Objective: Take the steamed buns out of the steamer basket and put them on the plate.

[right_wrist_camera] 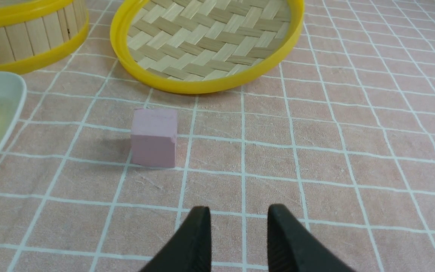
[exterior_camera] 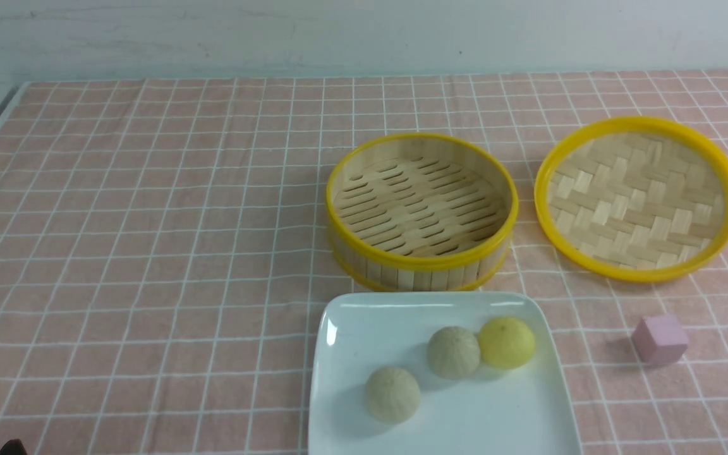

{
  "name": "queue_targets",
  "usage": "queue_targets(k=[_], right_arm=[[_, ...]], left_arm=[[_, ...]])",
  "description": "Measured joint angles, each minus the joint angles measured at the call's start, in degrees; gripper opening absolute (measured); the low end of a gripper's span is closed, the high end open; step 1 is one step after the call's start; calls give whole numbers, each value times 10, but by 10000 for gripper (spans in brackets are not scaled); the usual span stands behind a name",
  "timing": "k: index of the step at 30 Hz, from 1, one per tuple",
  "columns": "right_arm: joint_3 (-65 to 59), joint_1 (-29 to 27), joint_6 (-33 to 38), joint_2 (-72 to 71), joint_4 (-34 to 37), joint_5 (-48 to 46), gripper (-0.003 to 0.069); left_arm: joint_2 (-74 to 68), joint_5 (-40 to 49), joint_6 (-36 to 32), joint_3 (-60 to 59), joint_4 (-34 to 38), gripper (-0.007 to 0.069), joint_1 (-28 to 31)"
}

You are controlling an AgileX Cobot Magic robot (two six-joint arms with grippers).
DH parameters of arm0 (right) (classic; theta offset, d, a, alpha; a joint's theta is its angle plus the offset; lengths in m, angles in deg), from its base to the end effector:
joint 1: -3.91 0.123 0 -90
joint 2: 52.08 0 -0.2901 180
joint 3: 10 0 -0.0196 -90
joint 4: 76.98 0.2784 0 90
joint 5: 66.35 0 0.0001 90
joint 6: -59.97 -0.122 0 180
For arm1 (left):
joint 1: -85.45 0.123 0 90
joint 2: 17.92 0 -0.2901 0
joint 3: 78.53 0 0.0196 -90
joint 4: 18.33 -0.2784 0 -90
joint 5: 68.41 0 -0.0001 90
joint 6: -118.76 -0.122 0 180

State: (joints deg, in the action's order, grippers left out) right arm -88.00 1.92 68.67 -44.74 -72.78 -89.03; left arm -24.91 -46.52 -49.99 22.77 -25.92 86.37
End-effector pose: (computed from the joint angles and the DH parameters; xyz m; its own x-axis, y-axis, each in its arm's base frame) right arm 0.1042 -0.0002 0.1645 -0.3078 -0.0734 -0.9486 -0.0181 0.9973 -0.0713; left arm 0.1043 0.0077 0.1622 -0.2937 -0.0779 -0.9527 -0.0848 0.9949 -0.0552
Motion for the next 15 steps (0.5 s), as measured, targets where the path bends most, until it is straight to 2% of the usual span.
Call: queue_targets(k=[9,15], right_arm=[[0,0,-2,0,-5,0,239],[0,0,-61,0,-42,1,239]], left_arm=[[0,0,0,0,0,512,0],[0,0,0,0,0,512,0]])
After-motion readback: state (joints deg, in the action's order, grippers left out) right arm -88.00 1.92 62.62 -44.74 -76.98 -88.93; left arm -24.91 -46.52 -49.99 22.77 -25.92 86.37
